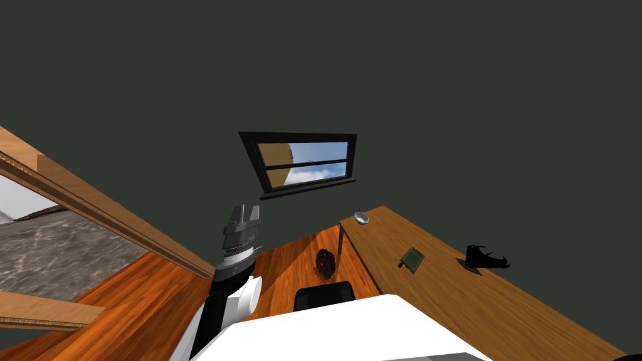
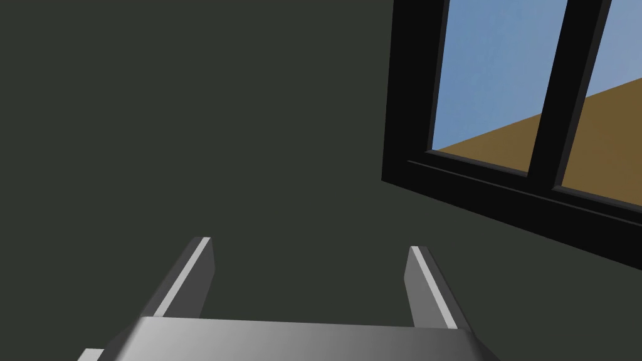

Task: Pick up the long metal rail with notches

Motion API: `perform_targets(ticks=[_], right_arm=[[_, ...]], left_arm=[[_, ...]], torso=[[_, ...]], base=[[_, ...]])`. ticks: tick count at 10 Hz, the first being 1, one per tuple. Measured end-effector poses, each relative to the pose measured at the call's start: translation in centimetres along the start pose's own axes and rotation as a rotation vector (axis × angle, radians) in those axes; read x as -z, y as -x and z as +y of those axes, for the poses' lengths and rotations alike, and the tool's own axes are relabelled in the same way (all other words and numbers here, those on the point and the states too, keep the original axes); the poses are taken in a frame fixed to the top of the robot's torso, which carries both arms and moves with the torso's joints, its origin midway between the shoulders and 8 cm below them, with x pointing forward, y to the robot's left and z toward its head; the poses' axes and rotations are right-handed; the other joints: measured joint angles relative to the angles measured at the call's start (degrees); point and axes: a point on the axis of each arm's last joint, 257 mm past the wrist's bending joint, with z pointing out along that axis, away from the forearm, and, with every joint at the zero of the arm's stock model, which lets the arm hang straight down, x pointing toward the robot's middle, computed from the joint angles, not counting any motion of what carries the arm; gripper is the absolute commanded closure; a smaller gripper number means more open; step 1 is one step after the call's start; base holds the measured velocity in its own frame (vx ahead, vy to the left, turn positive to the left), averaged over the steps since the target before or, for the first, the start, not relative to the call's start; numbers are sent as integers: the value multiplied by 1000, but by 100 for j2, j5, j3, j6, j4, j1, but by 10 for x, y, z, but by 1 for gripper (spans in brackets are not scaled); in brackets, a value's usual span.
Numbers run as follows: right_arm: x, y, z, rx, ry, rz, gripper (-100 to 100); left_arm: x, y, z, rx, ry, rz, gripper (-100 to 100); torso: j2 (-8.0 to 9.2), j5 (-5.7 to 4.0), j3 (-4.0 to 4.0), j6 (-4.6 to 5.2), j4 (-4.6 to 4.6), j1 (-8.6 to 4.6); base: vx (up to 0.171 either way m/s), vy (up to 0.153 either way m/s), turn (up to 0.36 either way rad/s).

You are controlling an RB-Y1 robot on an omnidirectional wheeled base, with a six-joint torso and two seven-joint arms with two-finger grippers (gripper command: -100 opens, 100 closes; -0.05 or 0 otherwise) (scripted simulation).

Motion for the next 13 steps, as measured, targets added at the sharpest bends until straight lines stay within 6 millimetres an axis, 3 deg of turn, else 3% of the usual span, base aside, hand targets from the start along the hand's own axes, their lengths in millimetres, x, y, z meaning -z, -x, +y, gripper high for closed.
perform_targets(ticks=[12, 13], right_arm=[[15, -49, -11, -8, -39, -29, -100], [16, -50, -11, -6, -40, -28, 100]], left_arm=[[0, 0, 0, 0, 0, 0, 0], [0, 0, 0, 0, 0, 0, 0]], torso=[[-11, -44, -2, -17, 9, -26], [-5, -45, 2, -17, 10, -28]], base=[[38, 15, 28], [0, 0, 0]])
